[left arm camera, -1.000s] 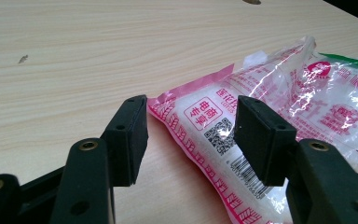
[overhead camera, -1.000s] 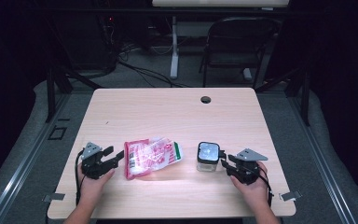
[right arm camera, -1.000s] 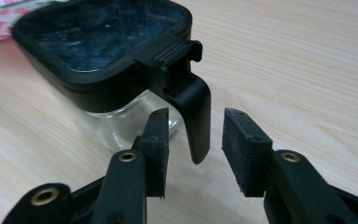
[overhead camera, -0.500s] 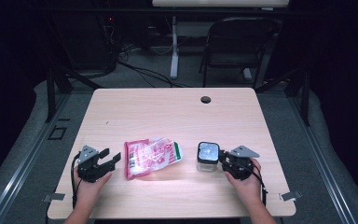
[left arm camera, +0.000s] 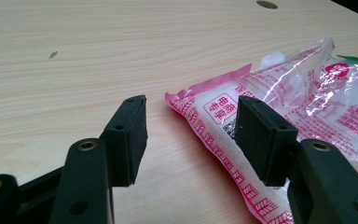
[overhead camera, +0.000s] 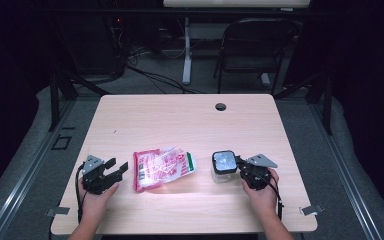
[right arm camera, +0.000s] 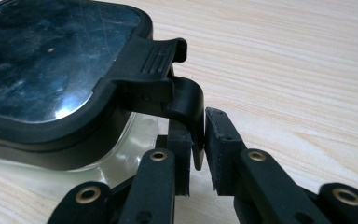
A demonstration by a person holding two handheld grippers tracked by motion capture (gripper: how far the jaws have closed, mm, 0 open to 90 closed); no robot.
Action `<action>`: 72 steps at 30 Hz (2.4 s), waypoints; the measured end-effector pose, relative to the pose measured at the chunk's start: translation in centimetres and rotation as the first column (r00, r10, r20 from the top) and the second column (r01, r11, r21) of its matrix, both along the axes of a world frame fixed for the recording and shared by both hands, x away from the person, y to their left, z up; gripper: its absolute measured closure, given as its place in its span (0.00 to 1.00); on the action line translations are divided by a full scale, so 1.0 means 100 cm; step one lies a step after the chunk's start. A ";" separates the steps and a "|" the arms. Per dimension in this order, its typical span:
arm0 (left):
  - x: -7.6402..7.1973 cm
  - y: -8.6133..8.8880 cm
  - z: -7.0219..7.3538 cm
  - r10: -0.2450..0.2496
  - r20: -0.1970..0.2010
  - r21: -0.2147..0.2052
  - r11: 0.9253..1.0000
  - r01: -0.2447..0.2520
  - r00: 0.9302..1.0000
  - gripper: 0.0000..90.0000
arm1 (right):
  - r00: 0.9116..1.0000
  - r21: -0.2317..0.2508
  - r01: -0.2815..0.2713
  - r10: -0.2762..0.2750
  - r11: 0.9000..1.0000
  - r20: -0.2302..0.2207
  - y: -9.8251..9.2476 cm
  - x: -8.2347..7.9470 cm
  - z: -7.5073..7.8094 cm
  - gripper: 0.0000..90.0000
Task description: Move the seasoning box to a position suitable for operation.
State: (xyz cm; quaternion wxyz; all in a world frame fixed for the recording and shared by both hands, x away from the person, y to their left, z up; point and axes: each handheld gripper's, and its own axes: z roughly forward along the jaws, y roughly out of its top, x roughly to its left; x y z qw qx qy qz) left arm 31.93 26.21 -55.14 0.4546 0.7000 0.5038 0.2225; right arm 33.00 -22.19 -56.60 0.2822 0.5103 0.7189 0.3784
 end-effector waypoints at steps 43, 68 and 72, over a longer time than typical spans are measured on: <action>-0.010 -0.026 0.005 -0.119 0.007 0.034 0.992 0.119 0.993 0.51 | 0.995 -0.033 -0.089 0.090 0.996 0.031 0.039 -0.018 0.008 0.94; -0.028 -0.078 0.026 -0.355 0.036 0.040 0.935 0.353 0.934 0.74 | 0.982 -0.053 -0.168 0.162 0.984 -0.096 0.048 -0.051 0.015 0.86; -0.027 -0.092 0.027 -0.385 0.020 0.029 0.923 0.385 0.923 0.82 | 0.974 -0.033 -0.193 0.187 0.981 -0.126 0.046 -0.065 0.017 0.81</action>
